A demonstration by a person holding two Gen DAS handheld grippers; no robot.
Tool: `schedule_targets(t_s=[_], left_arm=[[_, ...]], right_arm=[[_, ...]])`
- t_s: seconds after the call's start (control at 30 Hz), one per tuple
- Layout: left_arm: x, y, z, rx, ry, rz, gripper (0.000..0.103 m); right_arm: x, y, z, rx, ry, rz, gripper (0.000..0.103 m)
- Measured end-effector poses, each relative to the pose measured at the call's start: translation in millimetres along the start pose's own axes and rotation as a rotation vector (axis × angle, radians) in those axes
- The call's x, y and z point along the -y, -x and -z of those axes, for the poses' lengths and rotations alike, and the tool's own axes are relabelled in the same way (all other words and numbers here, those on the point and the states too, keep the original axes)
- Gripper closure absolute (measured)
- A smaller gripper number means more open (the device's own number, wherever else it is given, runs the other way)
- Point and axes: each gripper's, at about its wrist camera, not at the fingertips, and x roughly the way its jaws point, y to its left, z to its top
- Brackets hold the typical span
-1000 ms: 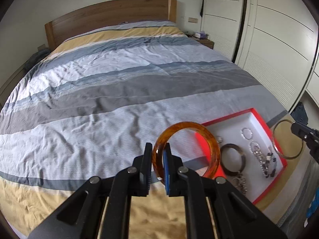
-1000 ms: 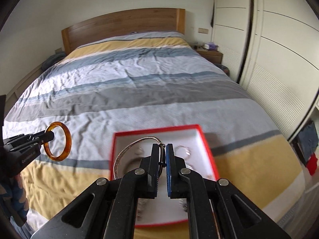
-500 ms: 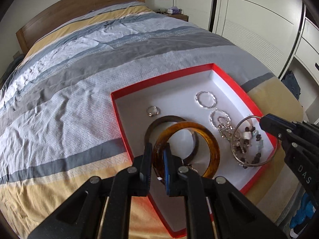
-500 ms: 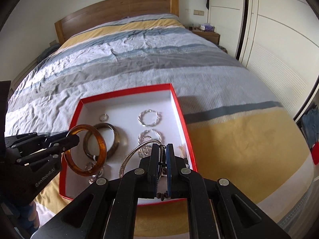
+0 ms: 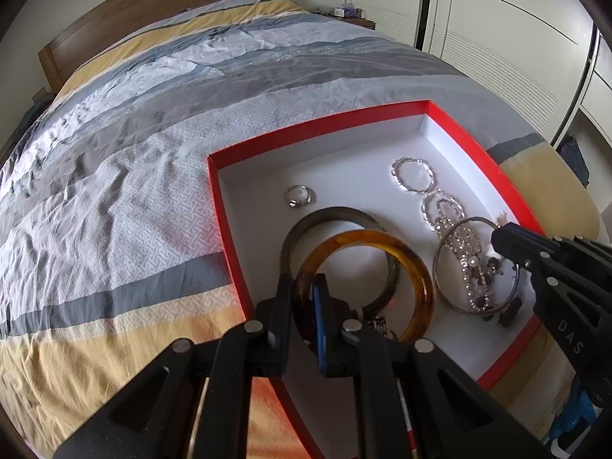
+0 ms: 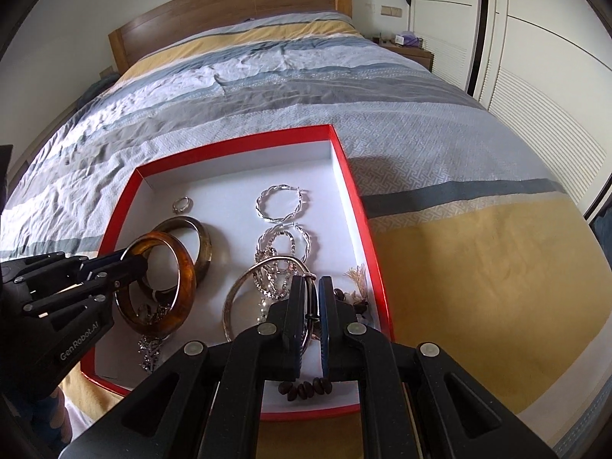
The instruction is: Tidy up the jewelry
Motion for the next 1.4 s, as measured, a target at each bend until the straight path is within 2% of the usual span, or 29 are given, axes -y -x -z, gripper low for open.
schedule_targets(t_s=[0.87, 0.93, 1.0, 1.03, 1.23, 1.4], left_arm=[[3, 5, 10, 0.063, 0.000, -0.008, 0.092], [3, 4, 10, 0.067, 0.002, -0.007, 0.092], [3, 5, 10, 0.068, 0.003, -0.003, 0.092], [2, 5, 10, 0.067, 0.005, 0.000, 0.092], [1, 8, 9, 0.056, 0.014, 0.033, 0.090], [2, 18, 11, 0.060, 0.016, 0.056, 0.082]], right_arm=[[-2, -4, 3, -0.002, 0.022, 0.025, 0.095], [-2, -4, 3, -0.004, 0.017, 0.026, 0.093], [-3, -3, 2, -0.004, 0.019, 0.027, 0.075], [-4, -2, 2, -0.004, 0.023, 0.026, 0.071], [-7, 8, 0, 0.011, 0.036, 0.032, 0.067], [-5, 26, -1, 0.034, 0.024, 0.043, 0.066]])
